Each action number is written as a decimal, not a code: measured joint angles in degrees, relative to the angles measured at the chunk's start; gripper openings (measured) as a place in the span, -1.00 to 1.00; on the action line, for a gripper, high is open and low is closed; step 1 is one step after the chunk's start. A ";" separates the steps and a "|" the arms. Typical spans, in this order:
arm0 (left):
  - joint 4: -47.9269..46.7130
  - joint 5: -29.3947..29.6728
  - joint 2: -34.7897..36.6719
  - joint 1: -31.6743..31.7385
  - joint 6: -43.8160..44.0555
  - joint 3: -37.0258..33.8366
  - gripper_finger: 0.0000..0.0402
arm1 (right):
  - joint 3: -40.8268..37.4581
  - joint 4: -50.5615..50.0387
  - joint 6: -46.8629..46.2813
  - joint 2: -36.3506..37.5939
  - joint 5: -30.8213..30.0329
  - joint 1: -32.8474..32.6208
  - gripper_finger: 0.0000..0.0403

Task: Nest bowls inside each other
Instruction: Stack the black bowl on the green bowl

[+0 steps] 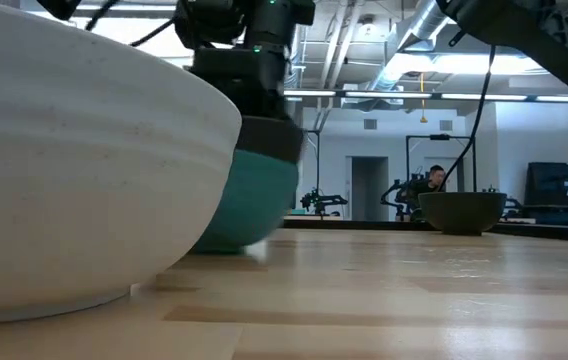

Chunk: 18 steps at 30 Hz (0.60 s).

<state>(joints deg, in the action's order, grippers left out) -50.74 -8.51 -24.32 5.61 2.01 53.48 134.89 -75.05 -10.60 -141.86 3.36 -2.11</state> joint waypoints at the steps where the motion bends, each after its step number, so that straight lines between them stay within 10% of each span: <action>1: -0.01 0.03 0.00 0.00 0.05 0.00 -1.00 | 0.00 -1.55 0.14 0.00 0.00 0.00 -0.95; 18: 0.02 0.17 0.00 0.00 2.27 0.01 -1.00 | -0.49 -6.95 4.77 5.02 -2.53 -0.06 -0.88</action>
<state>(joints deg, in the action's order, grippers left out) -50.72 -8.35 -24.32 5.61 4.28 53.49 134.40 -81.99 -5.83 -136.84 0.82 -2.17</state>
